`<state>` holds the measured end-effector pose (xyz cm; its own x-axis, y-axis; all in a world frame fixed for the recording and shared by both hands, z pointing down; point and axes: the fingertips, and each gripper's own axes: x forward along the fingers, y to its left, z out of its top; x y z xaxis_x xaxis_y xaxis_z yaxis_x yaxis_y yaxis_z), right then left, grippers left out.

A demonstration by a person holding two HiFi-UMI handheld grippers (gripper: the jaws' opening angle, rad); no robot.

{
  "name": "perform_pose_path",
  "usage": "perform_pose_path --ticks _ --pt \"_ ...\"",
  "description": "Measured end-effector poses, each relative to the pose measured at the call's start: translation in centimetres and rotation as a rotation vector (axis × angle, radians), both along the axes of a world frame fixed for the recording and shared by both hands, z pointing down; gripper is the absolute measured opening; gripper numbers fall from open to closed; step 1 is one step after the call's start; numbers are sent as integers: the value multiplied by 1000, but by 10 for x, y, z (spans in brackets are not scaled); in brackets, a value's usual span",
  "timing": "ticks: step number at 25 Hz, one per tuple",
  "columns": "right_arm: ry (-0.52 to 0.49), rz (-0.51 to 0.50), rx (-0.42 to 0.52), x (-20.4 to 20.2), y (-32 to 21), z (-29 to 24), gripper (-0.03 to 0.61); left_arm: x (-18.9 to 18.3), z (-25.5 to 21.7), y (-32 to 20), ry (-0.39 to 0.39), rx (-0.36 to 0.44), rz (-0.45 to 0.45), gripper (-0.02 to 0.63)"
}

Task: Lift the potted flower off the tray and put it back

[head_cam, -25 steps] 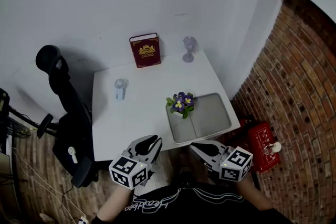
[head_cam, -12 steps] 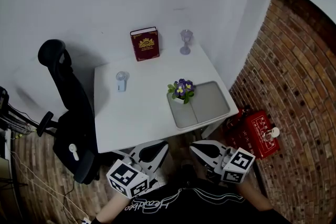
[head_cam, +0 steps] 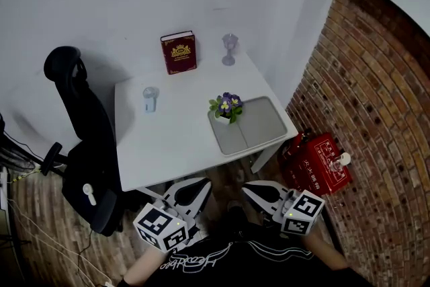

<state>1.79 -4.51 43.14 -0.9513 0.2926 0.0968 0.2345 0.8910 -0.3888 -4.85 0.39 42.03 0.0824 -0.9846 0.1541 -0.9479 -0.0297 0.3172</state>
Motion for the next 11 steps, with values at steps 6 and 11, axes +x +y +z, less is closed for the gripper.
perform_pose_path --ticks 6,11 --pt "7 25 16 10 3 -6 2 9 -2 7 3 12 8 38" --pt "8 22 15 13 12 -2 2 11 5 14 -2 -8 -5 38"
